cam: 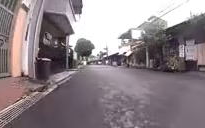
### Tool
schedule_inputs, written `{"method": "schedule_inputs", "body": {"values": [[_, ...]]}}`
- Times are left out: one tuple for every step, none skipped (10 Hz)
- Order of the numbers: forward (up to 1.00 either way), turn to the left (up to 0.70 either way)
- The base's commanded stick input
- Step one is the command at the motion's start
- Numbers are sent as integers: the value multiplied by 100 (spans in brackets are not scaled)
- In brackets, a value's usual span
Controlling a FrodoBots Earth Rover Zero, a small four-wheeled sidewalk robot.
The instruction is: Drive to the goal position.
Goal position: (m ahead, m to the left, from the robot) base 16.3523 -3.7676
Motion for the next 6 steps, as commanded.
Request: {"method": "schedule_inputs", "body": {"values": [[100,0],[100,0],[100,0],[100,0],[100,0],[100,0]]}}
